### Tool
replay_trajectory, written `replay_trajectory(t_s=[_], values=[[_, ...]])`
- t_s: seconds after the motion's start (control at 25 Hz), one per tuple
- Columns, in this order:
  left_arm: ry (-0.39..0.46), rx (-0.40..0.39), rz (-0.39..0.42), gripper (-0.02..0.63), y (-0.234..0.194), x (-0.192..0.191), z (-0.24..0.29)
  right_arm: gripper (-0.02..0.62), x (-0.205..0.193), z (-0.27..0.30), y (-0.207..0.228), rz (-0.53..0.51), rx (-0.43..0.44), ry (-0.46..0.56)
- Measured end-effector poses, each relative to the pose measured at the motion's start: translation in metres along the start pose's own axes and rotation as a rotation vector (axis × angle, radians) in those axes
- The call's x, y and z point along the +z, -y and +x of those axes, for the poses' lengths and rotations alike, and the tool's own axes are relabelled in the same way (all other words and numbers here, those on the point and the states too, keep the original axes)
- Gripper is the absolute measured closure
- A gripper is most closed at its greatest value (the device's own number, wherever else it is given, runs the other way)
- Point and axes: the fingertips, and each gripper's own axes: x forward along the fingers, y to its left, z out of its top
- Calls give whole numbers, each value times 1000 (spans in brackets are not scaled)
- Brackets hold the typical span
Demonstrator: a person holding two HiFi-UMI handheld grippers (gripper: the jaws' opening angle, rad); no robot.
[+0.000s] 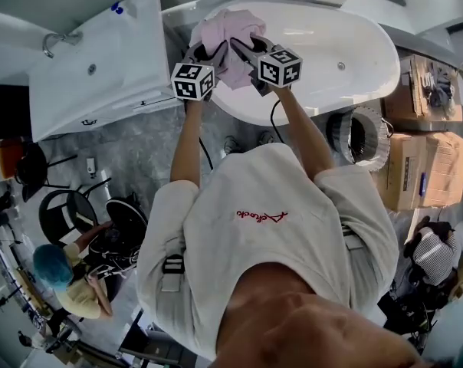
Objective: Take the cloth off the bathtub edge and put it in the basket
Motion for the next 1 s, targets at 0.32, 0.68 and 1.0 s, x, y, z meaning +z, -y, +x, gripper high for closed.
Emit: replay_trajectory(t_s=[0.32, 0.68, 1.0], values=[[91, -6, 77, 477, -11, 67, 1, 495, 66, 10, -12, -82, 0, 91], [127, -34, 112, 477, -6, 97, 3, 495, 95, 4, -16, -120, -31, 138], [109, -76, 103, 477, 1, 88, 3, 495, 86, -3, -15, -97, -81, 149]])
